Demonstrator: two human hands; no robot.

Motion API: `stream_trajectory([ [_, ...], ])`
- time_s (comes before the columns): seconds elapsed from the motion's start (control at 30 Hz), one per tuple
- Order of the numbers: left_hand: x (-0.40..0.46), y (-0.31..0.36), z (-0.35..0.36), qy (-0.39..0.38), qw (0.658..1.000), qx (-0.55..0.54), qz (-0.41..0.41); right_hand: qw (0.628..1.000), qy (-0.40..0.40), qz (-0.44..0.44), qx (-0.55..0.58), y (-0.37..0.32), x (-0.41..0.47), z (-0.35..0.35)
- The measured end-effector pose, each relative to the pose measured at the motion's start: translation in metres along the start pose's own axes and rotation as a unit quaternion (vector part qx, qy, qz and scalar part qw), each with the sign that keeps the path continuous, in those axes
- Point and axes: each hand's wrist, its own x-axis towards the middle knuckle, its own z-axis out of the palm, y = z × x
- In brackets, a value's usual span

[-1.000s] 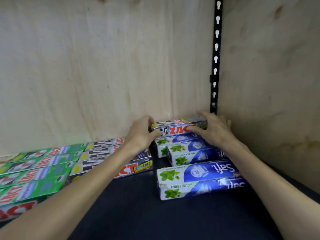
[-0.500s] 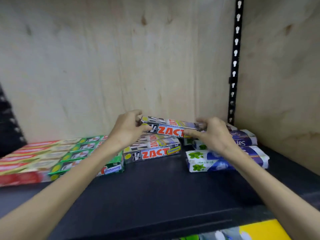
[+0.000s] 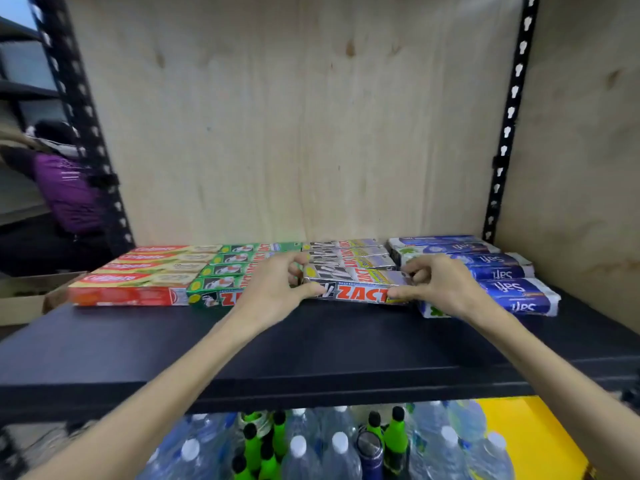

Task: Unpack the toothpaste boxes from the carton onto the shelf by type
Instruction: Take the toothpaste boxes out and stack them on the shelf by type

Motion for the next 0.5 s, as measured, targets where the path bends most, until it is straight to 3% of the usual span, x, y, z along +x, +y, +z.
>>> stream_trajectory([
  [0.2,-0.008,-0.021,0.016,0.014,0.991,0.124,0.046,0.997,0.014,-0.026,-0.075,0.004,0.000,-0.002],
  [0.5,0.004,-0.036,0.022,0.044,0.983,0.158,0.077,0.982,0.005,-0.067,-0.174,-0.005,0.019,0.009],
])
